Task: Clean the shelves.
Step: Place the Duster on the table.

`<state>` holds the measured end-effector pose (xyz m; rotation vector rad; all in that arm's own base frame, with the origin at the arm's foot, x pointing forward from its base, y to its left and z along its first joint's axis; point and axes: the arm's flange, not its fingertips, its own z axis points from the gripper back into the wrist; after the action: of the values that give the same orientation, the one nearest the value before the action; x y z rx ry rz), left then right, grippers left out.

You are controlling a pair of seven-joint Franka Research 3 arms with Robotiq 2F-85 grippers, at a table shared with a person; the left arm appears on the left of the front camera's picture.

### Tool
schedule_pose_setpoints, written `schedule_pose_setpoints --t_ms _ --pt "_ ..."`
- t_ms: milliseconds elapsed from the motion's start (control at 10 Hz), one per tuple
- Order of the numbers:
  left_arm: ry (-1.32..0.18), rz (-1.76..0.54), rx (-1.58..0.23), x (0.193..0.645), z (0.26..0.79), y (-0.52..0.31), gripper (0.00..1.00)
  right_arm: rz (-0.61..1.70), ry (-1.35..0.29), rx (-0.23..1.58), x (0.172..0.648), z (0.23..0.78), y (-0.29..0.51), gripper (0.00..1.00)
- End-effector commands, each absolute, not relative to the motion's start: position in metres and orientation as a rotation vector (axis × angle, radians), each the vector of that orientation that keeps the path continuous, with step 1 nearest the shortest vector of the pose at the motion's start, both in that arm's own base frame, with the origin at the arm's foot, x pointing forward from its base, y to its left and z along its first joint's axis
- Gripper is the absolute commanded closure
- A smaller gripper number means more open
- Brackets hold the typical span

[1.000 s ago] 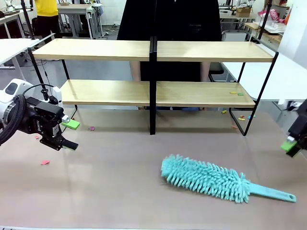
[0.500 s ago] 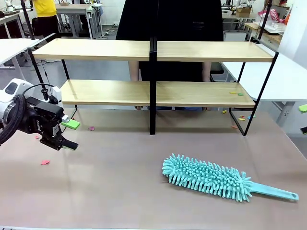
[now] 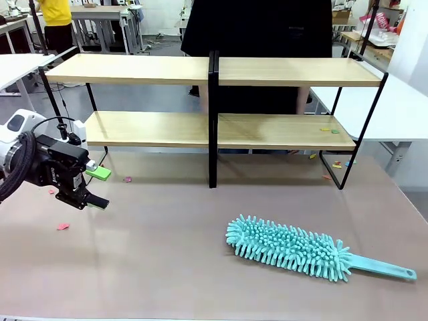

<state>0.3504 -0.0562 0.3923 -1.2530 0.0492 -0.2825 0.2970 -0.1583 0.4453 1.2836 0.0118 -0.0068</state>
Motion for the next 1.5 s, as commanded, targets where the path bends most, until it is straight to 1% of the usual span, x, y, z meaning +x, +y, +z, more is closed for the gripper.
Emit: schedule_pose_setpoints --t_ms 0,1400 --pt "0.045 -0.270 -1.279 0.3483 0.3960 -0.0591 0.00 -0.012 -0.022 1.230 0.3125 0.4421 -0.1531 0.00" --pt "0.045 -0.270 -1.279 0.3483 0.3960 -0.0591 0.00 -0.012 -0.022 1.230 0.3125 0.4421 -0.1531 0.00"
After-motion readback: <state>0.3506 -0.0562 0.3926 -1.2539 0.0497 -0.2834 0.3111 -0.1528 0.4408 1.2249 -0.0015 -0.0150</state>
